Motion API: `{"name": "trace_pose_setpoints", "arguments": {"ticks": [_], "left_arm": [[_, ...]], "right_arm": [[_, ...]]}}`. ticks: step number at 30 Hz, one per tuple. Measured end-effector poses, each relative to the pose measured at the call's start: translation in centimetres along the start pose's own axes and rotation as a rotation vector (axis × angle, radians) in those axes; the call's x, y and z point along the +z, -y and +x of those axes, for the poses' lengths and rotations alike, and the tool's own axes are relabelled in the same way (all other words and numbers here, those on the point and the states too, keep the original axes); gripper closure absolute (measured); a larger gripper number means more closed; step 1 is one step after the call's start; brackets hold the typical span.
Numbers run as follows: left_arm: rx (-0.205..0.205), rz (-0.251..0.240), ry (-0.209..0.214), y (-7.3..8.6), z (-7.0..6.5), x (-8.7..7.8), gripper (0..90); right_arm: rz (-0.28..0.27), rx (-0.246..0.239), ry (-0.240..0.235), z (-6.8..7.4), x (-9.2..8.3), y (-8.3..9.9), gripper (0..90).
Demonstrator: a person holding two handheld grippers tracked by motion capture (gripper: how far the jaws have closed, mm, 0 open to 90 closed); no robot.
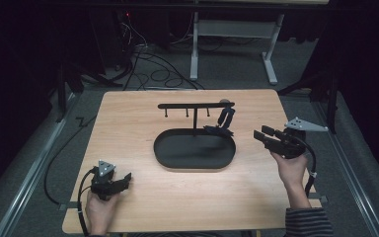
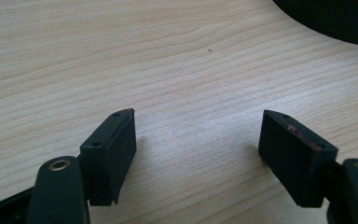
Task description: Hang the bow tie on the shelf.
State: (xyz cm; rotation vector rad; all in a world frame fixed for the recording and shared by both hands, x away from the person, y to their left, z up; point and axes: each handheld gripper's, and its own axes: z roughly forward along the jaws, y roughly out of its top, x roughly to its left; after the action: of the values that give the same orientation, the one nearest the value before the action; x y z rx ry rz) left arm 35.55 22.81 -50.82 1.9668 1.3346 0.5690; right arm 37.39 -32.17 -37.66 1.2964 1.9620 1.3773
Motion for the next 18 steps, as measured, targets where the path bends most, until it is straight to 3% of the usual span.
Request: {"name": "trace_pose_setpoints", "arguments": {"ticks": [18], "left_arm": [[0.000,-0.001,-0.001,0.0,0.0,0.0,28.0]], "right_arm": [[-0.007,0.009,0.007,0.3,-1.8,2.3,56.6]]}}
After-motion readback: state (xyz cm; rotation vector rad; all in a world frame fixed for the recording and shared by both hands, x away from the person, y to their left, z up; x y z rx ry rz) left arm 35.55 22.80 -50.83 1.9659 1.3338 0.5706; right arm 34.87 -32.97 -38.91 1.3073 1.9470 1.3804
